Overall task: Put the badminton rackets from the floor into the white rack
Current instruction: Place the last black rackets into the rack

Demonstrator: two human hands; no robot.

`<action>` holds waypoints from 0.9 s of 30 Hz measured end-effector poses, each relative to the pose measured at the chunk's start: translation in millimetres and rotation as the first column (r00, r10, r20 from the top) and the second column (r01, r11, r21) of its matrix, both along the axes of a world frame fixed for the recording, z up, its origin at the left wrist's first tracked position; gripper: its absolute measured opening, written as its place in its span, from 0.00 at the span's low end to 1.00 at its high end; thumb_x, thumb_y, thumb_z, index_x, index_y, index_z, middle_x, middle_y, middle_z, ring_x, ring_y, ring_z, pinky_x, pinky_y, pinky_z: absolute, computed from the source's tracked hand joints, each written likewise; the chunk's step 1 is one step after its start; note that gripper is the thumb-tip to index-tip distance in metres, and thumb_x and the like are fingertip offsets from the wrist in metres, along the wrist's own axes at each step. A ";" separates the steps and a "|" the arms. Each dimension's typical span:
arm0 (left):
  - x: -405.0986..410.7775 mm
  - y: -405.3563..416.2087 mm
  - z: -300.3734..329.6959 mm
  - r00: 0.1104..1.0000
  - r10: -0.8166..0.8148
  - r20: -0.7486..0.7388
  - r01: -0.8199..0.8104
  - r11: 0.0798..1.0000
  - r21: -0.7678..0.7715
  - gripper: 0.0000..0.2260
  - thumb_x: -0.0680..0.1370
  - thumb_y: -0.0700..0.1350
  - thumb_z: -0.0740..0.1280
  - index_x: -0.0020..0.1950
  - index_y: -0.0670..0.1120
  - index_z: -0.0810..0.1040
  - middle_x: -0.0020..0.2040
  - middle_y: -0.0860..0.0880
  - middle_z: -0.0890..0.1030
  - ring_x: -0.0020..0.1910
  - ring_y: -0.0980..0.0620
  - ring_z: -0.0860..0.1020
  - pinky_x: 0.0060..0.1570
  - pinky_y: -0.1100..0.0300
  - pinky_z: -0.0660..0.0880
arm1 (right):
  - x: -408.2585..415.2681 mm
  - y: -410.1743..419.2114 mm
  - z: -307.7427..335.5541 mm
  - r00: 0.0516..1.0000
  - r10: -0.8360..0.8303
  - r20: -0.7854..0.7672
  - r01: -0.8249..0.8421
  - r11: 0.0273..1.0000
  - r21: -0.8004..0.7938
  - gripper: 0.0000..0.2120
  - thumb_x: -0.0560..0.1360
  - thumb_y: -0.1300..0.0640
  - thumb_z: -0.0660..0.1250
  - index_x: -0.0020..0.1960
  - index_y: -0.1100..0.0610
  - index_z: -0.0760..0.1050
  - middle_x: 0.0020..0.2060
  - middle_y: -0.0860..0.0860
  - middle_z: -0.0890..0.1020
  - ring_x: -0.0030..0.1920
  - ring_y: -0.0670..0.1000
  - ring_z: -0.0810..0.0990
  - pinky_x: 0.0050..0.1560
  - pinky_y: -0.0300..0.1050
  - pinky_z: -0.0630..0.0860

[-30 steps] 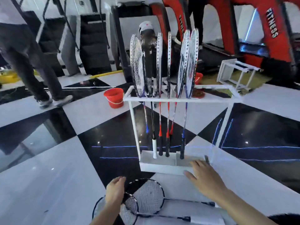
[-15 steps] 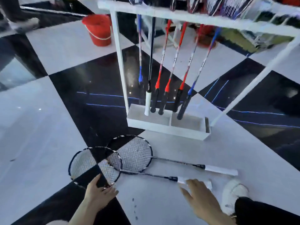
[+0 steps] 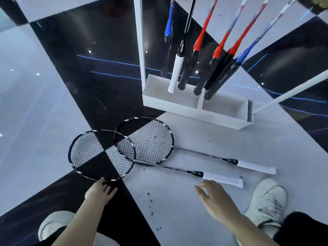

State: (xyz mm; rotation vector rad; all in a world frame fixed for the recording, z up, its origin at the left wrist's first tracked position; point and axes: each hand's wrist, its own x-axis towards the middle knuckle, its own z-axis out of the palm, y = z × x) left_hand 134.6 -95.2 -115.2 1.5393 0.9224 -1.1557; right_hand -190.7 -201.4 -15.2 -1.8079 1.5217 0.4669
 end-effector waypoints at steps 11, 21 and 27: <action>16.0 -8.9 -0.5 0.994 0.112 0.009 -0.109 0.983 -0.146 0.13 0.73 0.41 0.64 0.56 0.40 0.71 0.45 0.42 0.76 0.46 0.46 0.78 0.51 0.49 0.77 | -2.8 7.9 -2.2 0.997 -0.033 -0.065 0.034 0.999 0.009 0.20 0.78 0.42 0.54 0.61 0.53 0.70 0.60 0.50 0.75 0.63 0.51 0.69 0.60 0.47 0.68; -9.4 -23.9 72.5 0.993 0.033 0.113 0.022 0.892 -0.452 0.08 0.79 0.44 0.62 0.54 0.44 0.77 0.56 0.40 0.80 0.52 0.43 0.80 0.53 0.46 0.76 | 14.6 17.4 42.0 0.999 0.000 0.033 0.005 0.985 -0.170 0.20 0.78 0.43 0.55 0.64 0.54 0.66 0.63 0.50 0.73 0.64 0.51 0.68 0.60 0.46 0.68; -23.8 -33.1 156.5 0.963 -0.040 0.266 0.192 0.794 -0.576 0.09 0.80 0.43 0.60 0.54 0.44 0.78 0.47 0.42 0.84 0.47 0.46 0.83 0.37 0.51 0.82 | 9.4 11.9 94.1 0.994 0.098 0.046 -0.067 0.888 -0.454 0.25 0.77 0.44 0.57 0.69 0.55 0.62 0.65 0.52 0.72 0.66 0.55 0.67 0.63 0.47 0.65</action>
